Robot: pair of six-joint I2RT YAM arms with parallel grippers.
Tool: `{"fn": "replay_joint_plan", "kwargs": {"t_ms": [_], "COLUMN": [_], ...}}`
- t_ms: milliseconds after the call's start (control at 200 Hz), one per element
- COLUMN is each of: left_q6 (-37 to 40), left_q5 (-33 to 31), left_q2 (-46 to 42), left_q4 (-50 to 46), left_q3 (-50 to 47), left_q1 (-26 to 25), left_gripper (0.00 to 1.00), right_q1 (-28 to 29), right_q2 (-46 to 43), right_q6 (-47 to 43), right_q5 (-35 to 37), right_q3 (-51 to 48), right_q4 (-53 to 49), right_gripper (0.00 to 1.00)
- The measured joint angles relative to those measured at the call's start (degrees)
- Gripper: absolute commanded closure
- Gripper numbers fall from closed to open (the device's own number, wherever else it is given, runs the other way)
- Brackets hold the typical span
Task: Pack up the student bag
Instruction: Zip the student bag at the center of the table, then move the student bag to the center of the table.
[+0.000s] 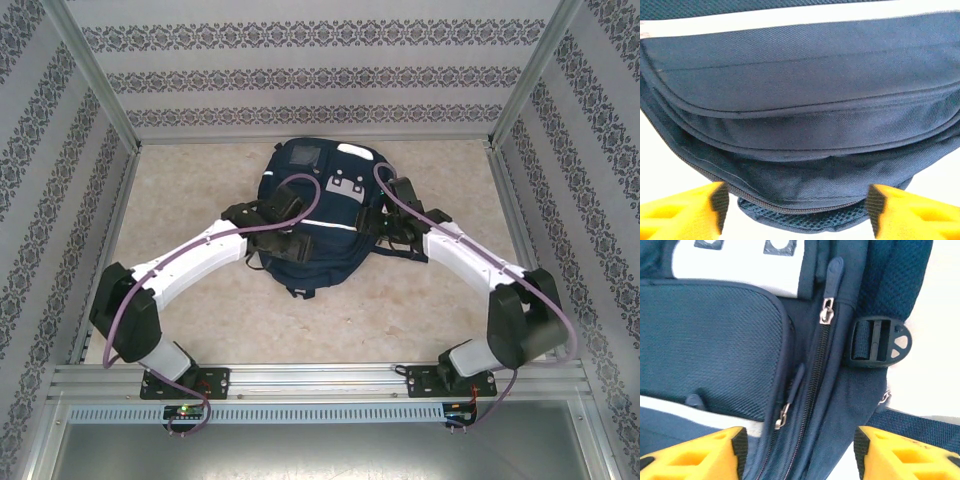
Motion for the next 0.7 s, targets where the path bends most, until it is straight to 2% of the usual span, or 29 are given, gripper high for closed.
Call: {"fn": "replay_joint_plan", "kwargs": {"t_ms": [80, 210, 290, 380, 415, 604, 699], "left_q6": [-1.14, -2.71, -3.98, -5.88, -6.75, -10.82, -12.26], "left_q5": [1.88, 6.93, 10.95, 16.06, 17.62, 25.24, 25.46], "left_q2": [-3.02, -5.51, -3.3, 1.31, 2.97, 6.19, 6.34], "left_q4": [0.28, 2.4, 4.55, 7.78, 9.2, 14.62, 14.95], "left_q3": [-2.43, -7.45, -10.08, -11.85, -12.39, -12.83, -12.94], "left_q1": [3.61, 12.55, 16.61, 18.36, 18.4, 18.34, 18.12], "left_gripper": [0.19, 0.18, 0.17, 0.19, 0.26, 0.99, 1.0], "right_q1": [-0.02, 0.22, 1.01, 2.32, 2.75, 3.21, 3.1], "right_q2": [-2.45, -4.55, -4.55, -4.55, -4.55, -6.14, -8.11], "right_q6": [0.37, 0.96, 1.55, 2.08, 2.27, 2.36, 2.43], "right_q5": [0.2, 0.15, 0.2, 0.2, 0.17, 0.66, 1.4], "right_q3": [-0.92, -3.26, -4.61, -5.4, -5.49, -5.51, -5.81], "right_q4": [0.28, 0.68, 0.66, 0.66, 0.63, 0.33, 0.17], "right_gripper": [0.35, 0.34, 0.34, 0.33, 0.33, 0.31, 0.29]}}
